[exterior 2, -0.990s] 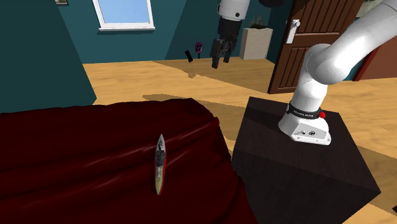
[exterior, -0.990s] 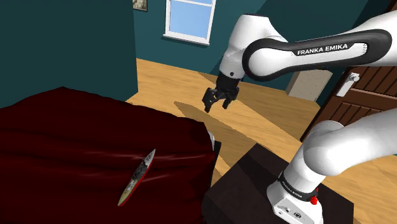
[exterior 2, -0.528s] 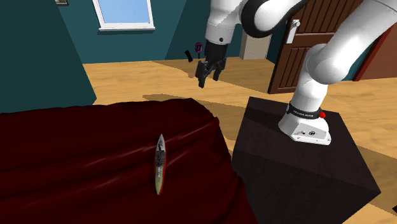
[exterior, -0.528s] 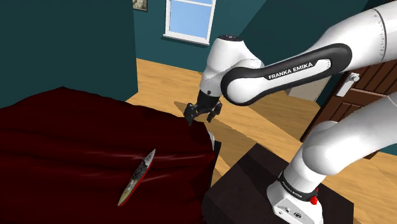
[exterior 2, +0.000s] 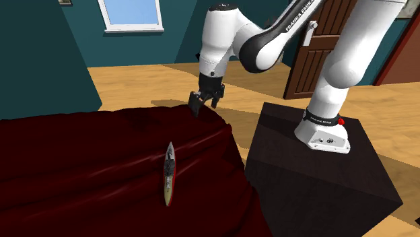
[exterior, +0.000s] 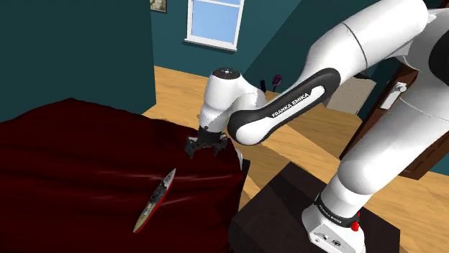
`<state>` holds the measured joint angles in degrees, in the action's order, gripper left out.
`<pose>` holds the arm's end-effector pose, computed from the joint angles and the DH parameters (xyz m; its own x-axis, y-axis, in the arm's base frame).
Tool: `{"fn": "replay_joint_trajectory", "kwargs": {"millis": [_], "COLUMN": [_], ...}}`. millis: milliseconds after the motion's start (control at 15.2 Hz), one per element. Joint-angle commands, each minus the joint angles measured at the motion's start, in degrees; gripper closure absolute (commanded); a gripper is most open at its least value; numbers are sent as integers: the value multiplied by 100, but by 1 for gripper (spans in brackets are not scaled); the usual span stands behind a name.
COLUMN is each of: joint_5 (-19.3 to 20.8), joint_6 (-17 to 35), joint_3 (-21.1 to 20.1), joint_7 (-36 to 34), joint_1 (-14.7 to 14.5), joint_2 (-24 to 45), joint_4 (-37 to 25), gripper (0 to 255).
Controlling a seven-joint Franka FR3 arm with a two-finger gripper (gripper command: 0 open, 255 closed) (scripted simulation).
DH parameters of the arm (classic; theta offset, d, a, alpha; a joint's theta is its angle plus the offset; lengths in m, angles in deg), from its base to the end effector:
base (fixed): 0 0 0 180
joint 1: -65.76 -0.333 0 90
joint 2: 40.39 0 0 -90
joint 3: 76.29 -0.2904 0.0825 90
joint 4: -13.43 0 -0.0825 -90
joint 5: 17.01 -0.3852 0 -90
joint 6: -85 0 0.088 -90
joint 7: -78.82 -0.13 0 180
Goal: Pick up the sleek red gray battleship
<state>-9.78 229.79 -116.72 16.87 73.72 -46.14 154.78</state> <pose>0.4143 0.2582 0.2869 0.8970 -0.3986 0.1912 -0.3987 -0.9162 -0.0395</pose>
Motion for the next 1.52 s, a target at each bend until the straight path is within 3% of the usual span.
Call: {"fn": "replay_joint_trajectory", "kwargs": {"millis": [0, 132, 264, 528, 990, 1452], "joint_5": [929, 1837, 2562, 3469, 4142, 4399], "joint_6": [157, 155, 97, -48, -345, -163], "joint_3": [-235, -173, 76, 648, 1362, 1612], "joint_7": [-978, -1863, -2589, -3588, -4501, -4737], "joint_1": [147, 35, -279, -1003, -2005, -2222], "joint_2": [681, 1342, 1944, 2978, 4592, 5071], "joint_4": [-291, -643, -1032, -1871, -3562, -3847], "gripper": [0, 0, 0, 0, 0, 0]}}
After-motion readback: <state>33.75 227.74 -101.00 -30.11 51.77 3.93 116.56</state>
